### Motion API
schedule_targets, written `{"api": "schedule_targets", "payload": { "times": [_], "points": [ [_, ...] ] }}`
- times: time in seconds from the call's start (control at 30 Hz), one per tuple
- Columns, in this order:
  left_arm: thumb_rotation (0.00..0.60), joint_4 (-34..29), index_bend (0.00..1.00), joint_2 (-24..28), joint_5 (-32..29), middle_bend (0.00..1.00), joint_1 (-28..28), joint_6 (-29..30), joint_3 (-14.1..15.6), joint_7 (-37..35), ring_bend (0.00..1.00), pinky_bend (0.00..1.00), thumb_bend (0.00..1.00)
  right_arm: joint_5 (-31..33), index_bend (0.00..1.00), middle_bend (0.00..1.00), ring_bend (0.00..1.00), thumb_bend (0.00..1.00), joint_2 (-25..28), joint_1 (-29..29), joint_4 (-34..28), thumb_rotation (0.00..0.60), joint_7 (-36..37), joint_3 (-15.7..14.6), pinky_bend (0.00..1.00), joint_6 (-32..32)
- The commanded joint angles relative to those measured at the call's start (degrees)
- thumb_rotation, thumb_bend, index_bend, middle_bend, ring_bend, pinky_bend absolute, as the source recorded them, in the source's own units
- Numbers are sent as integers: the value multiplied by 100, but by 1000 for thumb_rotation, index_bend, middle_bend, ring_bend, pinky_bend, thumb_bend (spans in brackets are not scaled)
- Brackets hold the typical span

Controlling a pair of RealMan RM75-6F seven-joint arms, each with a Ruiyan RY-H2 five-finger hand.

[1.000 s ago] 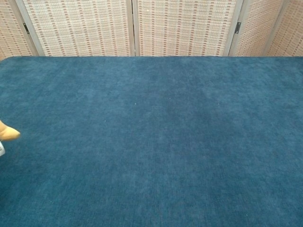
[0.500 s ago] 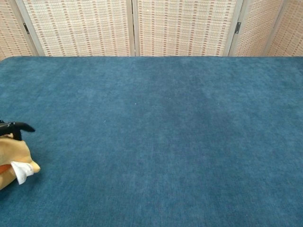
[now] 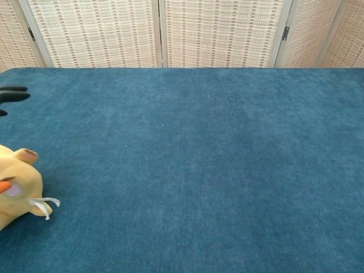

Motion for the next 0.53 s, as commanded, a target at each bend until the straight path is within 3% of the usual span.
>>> {"api": "schedule_targets", "payload": {
  "times": [0.03,0.2,0.33,0.53],
  "points": [
    [600,-615,0,642,124,0,448,585,234,149,0,164,249,-20,0,0,0,125,28,-16,13,600,37,-5,0,41],
    [600,-855,0,1541,-560,0,1363,1201,587,219,0,142,252,-17,0,0,0,125,49,-99,30,600,-83,25,0,169],
    [600,-492,0,1615,-1438,0,1992,1428,488,-340,0,137,259,15,0,0,0,124,29,-209,-5,600,-314,24,0,218],
    [600,-408,0,1833,-1462,0,2148,1466,350,-635,0,138,266,193,0,0,0,125,15,-431,-111,600,-762,48,0,277]
  ]
}}
